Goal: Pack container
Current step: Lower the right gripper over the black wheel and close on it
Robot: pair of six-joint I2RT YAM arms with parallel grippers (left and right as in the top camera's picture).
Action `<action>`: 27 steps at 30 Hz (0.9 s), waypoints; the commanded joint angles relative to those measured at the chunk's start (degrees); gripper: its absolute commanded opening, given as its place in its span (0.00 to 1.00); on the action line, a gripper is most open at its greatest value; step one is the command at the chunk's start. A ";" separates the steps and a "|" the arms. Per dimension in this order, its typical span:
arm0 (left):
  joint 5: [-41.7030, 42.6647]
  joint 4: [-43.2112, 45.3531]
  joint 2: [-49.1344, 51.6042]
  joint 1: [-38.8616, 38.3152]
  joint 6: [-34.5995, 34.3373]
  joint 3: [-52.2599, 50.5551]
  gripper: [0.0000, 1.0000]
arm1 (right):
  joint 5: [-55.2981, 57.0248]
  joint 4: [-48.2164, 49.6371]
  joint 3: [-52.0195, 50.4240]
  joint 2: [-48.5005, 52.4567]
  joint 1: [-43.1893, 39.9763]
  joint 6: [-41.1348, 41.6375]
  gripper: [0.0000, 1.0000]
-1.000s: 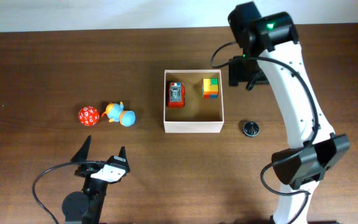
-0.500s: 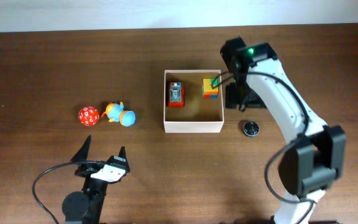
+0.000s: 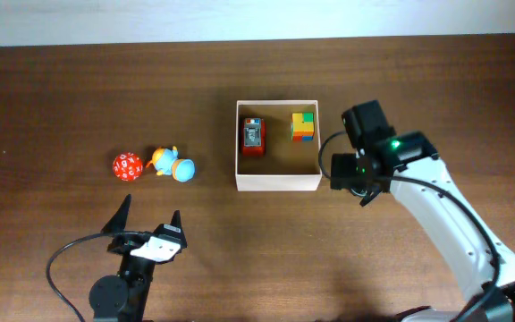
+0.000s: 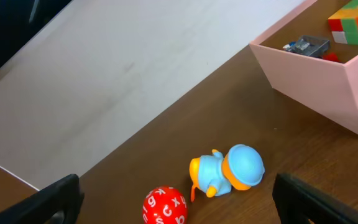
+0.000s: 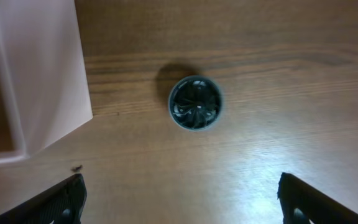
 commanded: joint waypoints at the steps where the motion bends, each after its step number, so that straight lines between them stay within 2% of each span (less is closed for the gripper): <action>1: -0.44 -0.09 -0.52 0.35 -0.33 -0.33 0.99 | -2.27 5.29 -5.75 -0.31 -2.12 -0.90 0.93; 7: -0.44 -0.09 -0.50 0.35 -0.33 -0.33 0.99 | -2.23 12.15 -9.22 -0.31 -5.68 -1.09 0.93; 14: -0.44 -0.09 -0.42 0.35 -0.33 -0.33 0.99 | -5.51 18.08 -9.25 0.83 -9.35 -5.99 0.93; 21: -0.44 -0.09 -0.42 0.35 -0.33 -0.33 0.99 | -7.91 21.53 -9.25 6.10 -9.86 -10.84 0.92; 27: -0.44 -0.09 -0.42 0.35 -0.33 -0.33 0.99 | -7.80 22.60 -9.27 10.01 -9.86 -11.26 0.91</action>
